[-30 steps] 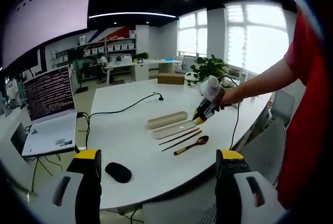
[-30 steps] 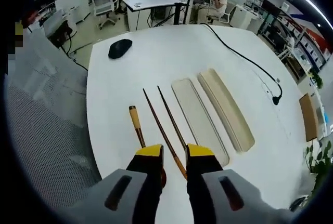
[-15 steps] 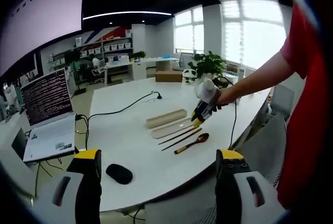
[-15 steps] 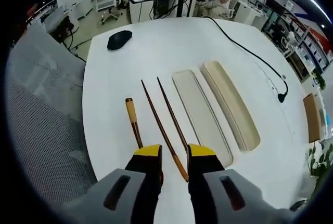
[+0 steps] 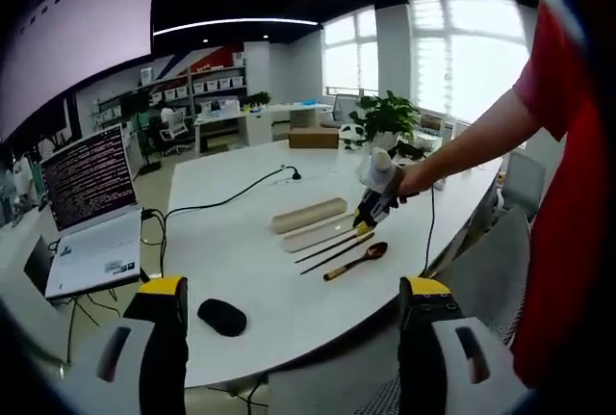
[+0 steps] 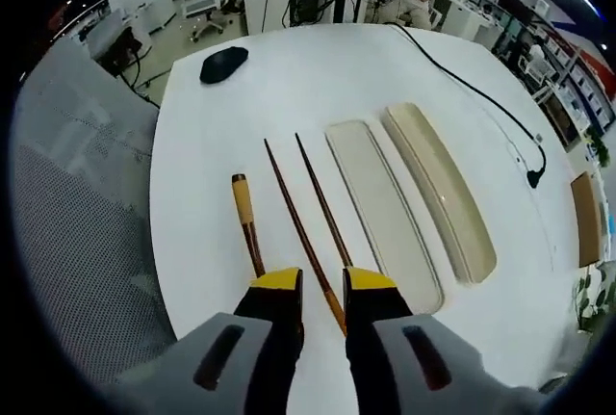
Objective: Arrange the utensils inside the cutlery case until each visible utensil rests in its matching compartment.
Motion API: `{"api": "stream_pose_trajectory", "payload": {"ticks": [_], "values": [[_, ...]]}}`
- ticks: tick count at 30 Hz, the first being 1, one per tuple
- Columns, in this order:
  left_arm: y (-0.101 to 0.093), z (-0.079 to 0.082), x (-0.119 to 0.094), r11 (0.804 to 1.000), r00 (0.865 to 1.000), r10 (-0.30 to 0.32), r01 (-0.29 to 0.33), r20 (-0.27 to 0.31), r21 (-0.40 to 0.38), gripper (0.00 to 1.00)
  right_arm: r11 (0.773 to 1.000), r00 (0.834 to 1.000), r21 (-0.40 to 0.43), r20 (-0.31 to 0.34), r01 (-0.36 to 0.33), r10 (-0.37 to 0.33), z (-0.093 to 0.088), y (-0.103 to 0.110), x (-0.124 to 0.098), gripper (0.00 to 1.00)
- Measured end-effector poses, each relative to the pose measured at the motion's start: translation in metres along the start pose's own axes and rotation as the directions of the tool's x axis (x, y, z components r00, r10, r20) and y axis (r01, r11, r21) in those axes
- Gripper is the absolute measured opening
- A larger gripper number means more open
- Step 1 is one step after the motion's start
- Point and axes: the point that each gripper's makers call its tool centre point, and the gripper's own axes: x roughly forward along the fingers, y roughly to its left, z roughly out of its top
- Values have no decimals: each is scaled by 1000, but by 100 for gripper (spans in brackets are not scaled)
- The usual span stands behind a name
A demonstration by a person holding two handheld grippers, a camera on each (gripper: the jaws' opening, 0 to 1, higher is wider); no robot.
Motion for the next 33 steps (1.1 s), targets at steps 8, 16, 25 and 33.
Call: {"api": "stream_pose_trajectory", "payload": {"ticks": [8,16,25,33], "values": [[2,-2,1,1000,1000,5,-5,-16,5,93,1000,998,-22,-65,-11,10,-7,-7,10,13],[2,-1,-1,1000,1000,13,-13,-12,2,93,998,995,-53,-102,-25,20,-10,-11,20,14],[3,-3,-3,1000,999,27,-27,-16,-6,93,997,990,-71,-139,-41,31,-19,-19,37,15],[5,-6,-5,999,999,31,-31,-24,-5,93,995,986,-93,-165,-47,32,-22,-21,42,15]]}}
